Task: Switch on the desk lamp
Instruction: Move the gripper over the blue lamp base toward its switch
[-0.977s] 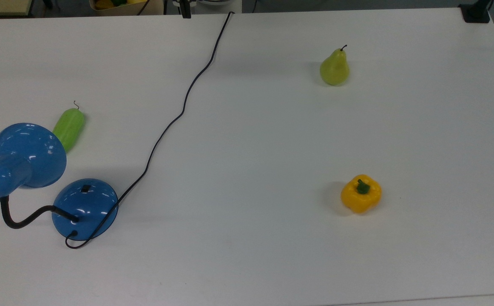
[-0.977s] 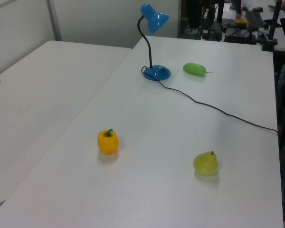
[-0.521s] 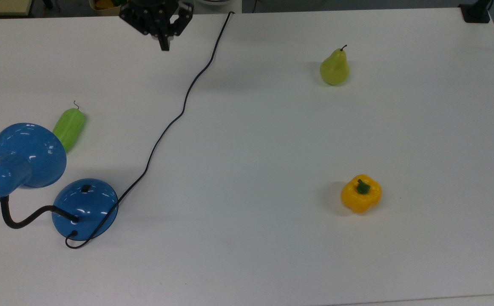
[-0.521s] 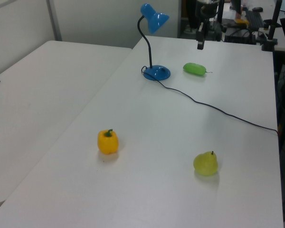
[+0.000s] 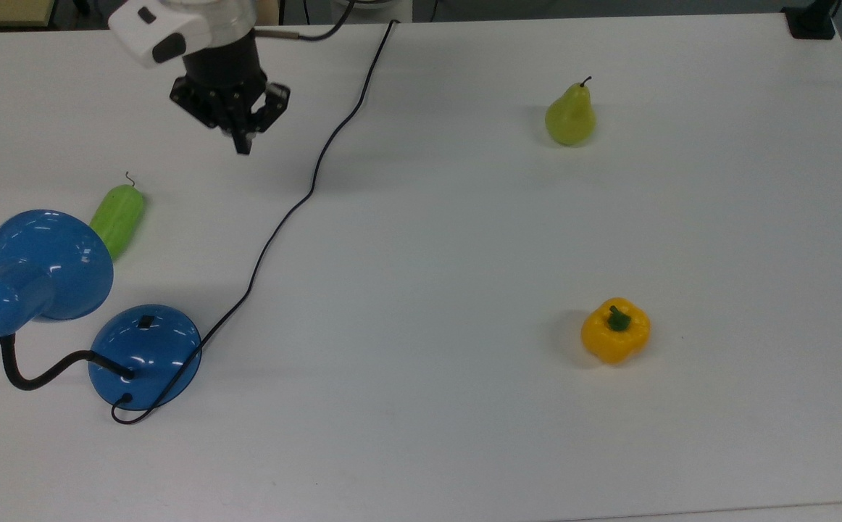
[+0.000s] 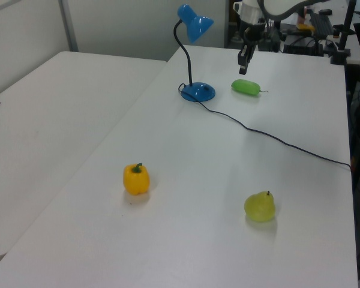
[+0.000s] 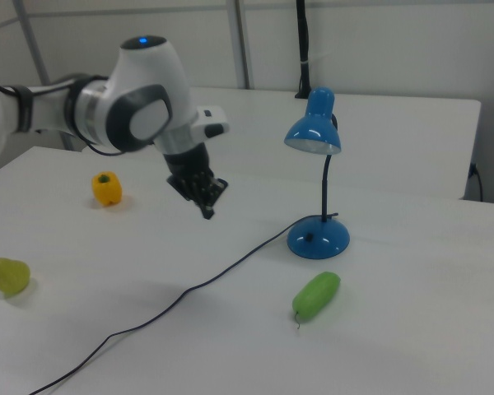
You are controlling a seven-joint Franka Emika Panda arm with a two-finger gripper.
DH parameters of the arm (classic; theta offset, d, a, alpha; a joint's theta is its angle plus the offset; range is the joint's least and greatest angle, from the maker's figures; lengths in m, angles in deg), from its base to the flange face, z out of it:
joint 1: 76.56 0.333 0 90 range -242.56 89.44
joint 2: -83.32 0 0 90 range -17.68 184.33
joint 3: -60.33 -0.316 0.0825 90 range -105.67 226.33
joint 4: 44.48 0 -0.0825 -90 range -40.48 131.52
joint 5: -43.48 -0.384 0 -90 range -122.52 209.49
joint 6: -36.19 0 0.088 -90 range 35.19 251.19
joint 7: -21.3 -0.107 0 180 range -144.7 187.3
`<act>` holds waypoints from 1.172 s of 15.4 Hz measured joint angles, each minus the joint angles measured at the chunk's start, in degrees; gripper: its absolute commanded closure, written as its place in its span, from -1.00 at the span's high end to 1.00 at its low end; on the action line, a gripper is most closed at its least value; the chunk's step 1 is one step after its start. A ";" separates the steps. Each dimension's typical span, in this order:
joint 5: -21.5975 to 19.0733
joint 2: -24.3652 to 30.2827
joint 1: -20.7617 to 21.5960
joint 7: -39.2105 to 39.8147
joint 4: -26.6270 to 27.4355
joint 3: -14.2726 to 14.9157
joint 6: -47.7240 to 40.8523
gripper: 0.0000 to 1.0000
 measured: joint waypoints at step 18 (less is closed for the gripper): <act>-0.01 -16.67 -8.02 0.00 -2.17 0.52 39.60 -0.97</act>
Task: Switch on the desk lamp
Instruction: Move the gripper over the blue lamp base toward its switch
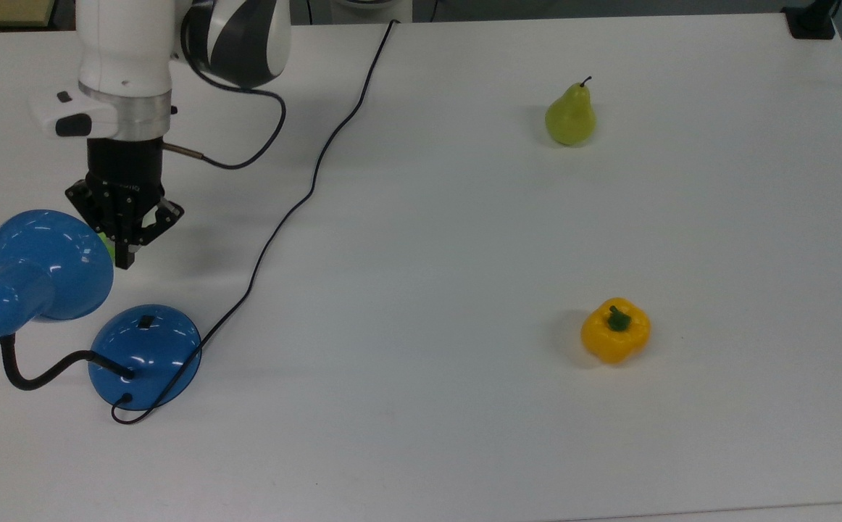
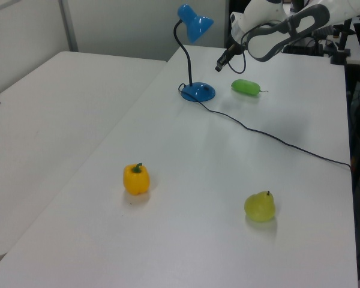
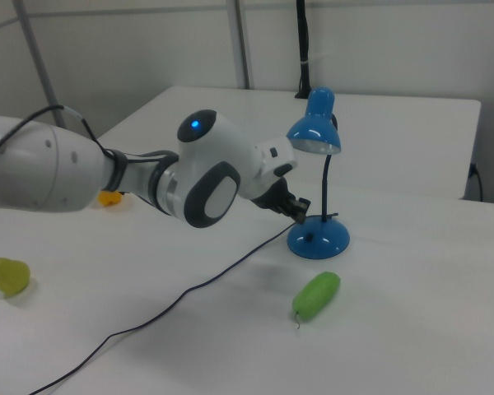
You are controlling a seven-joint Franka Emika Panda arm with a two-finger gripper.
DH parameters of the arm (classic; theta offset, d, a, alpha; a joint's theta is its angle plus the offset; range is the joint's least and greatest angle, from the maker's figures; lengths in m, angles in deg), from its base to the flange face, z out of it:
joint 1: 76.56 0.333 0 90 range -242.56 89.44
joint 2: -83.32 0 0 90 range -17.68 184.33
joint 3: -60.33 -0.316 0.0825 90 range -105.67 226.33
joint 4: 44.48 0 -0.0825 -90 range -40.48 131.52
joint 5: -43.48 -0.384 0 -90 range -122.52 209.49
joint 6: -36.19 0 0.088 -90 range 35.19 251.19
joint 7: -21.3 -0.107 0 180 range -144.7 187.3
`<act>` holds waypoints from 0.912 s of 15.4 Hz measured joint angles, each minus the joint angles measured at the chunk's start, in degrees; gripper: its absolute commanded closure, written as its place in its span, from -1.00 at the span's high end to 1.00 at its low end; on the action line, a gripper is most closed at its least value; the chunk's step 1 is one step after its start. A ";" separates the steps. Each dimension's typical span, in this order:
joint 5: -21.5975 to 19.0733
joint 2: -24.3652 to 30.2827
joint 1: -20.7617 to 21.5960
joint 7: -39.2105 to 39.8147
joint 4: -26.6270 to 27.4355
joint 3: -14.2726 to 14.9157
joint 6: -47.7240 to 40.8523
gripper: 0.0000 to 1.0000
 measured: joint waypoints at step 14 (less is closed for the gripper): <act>0.00 -8.61 -0.43 0.00 -4.76 -0.29 7.24 -0.97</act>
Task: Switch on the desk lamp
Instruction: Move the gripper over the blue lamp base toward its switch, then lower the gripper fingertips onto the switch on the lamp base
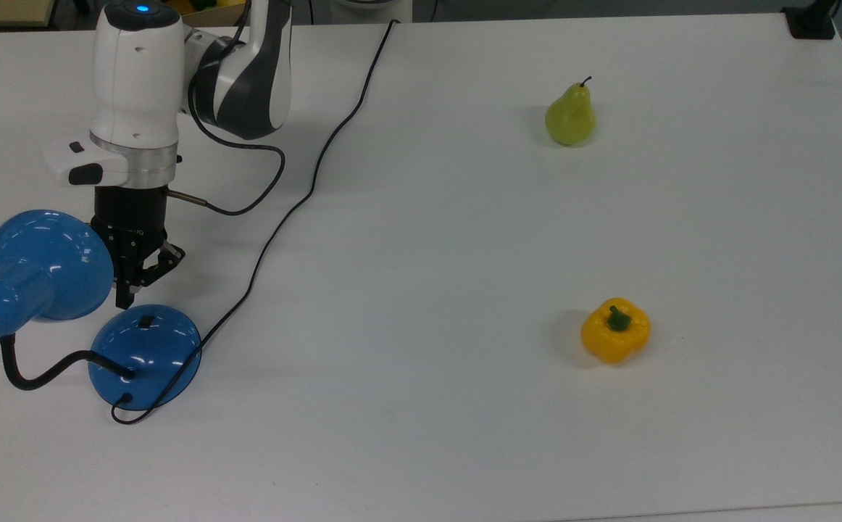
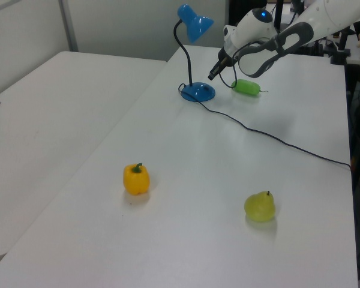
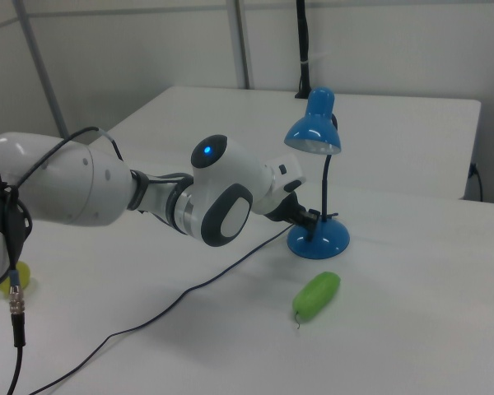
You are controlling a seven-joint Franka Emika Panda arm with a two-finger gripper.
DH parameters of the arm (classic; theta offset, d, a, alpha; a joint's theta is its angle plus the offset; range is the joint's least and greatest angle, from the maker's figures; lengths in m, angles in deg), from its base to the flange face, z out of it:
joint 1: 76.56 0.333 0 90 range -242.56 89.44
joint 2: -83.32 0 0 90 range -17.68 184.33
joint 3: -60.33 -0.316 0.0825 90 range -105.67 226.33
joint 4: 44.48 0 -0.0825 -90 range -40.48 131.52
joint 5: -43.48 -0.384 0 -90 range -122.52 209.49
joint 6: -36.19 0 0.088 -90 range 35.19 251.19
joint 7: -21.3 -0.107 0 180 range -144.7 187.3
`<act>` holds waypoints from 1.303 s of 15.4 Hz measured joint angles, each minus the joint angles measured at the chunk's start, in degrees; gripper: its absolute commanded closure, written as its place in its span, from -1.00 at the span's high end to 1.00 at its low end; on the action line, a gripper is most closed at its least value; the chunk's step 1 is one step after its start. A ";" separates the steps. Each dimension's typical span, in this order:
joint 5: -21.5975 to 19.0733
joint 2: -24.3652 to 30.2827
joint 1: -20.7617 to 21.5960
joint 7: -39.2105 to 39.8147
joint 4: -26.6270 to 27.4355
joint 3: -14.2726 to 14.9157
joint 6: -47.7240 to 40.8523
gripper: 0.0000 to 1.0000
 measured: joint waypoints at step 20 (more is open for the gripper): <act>0.00 -3.76 0.02 -0.01 -1.04 -1.40 4.70 -0.99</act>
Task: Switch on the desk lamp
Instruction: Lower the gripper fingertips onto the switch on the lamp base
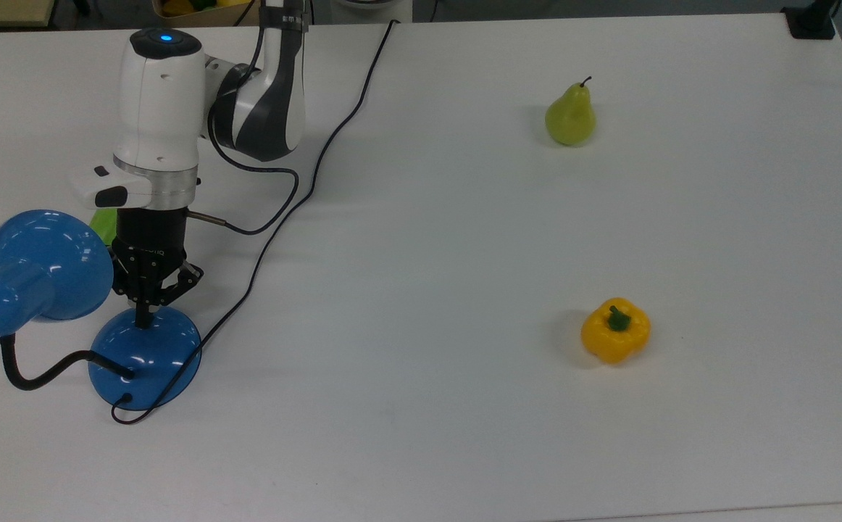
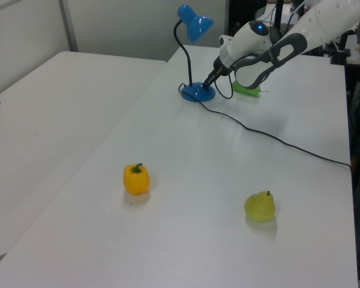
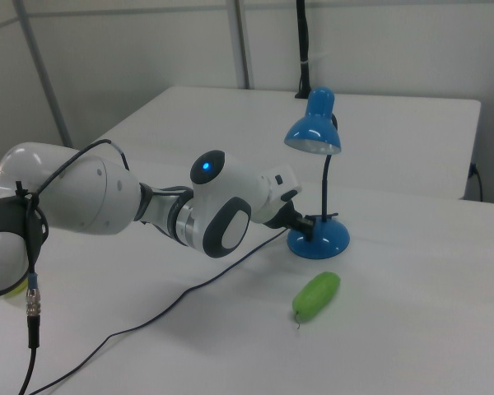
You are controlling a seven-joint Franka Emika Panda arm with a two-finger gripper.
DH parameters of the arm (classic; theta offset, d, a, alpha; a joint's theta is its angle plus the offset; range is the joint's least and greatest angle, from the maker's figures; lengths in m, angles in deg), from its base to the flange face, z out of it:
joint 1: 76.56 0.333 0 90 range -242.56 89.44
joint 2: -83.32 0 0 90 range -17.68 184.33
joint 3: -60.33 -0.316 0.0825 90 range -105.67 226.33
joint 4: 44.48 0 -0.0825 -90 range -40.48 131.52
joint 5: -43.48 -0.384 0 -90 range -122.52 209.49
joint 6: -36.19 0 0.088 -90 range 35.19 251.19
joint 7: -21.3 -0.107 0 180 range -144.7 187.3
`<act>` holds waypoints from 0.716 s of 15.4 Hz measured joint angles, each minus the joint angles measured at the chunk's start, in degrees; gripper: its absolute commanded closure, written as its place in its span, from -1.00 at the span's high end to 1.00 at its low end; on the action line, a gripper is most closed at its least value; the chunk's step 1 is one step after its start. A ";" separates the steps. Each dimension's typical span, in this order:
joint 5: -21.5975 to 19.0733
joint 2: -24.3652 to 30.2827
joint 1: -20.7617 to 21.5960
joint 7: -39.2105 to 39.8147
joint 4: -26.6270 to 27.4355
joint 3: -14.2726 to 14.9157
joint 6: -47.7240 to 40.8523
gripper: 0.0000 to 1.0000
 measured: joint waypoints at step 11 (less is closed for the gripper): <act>-3.86 -0.75 -0.35 -0.11 0.06 -0.10 2.58 -1.00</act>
